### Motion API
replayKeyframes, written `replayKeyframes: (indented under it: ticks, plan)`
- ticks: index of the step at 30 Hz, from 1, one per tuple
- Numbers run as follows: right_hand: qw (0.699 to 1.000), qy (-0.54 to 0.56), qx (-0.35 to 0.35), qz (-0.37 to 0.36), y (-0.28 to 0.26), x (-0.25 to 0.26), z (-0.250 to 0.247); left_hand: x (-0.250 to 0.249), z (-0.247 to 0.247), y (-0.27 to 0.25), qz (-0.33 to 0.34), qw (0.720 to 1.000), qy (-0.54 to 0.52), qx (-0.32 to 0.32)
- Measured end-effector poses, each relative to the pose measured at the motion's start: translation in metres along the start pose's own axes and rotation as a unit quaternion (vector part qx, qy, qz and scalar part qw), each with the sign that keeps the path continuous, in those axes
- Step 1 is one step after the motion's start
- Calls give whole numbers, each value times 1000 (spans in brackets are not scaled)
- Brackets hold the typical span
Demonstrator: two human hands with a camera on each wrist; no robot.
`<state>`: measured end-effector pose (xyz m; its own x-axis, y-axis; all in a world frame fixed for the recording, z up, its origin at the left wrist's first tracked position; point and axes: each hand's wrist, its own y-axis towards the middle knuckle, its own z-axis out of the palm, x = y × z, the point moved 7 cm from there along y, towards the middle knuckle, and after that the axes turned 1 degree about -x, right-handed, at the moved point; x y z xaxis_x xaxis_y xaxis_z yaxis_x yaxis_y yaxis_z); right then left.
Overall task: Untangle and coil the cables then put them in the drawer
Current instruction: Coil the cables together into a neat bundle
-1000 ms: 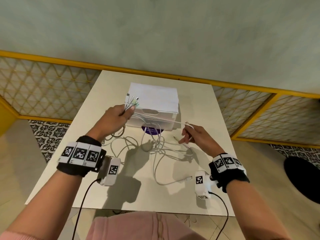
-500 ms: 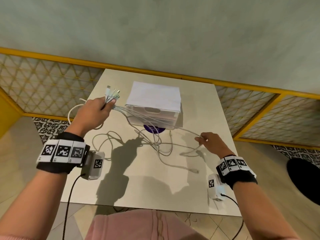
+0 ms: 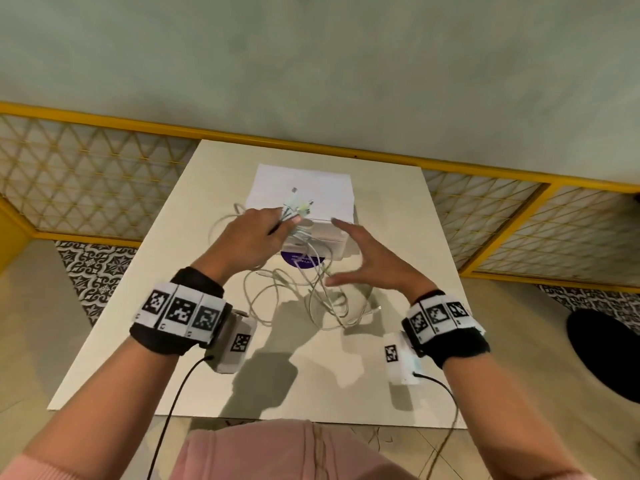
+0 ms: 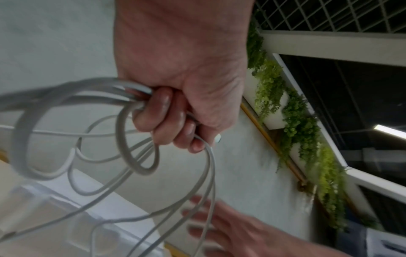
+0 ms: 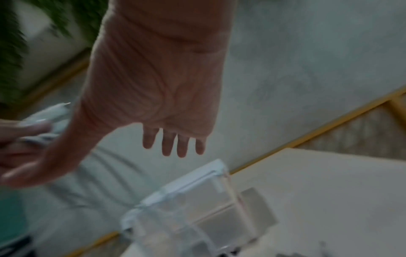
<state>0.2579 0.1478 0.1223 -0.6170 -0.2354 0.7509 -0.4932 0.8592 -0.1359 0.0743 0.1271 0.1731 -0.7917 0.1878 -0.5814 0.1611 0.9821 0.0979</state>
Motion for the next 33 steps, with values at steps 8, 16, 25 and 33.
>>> replayKeyframes:
  ticks: [8, 16, 25, 33]
  plan:
    - [998, 59, -2, 36, 15, -22, 7, -10, -28, 1, 37, 994, -88, -57]
    - [965, -150, -204, 71, 9, -73, -64, 23, -2, 0, -12, 999, -45, -8]
    - [929, -293, 9, 228, -13, -144, -32, 26, 12, -6, -19, 970, -242, -27]
    - [973, -109, 151, 133, 4, -60, 1, 6, 31, -12, -25, 932, -357, 58]
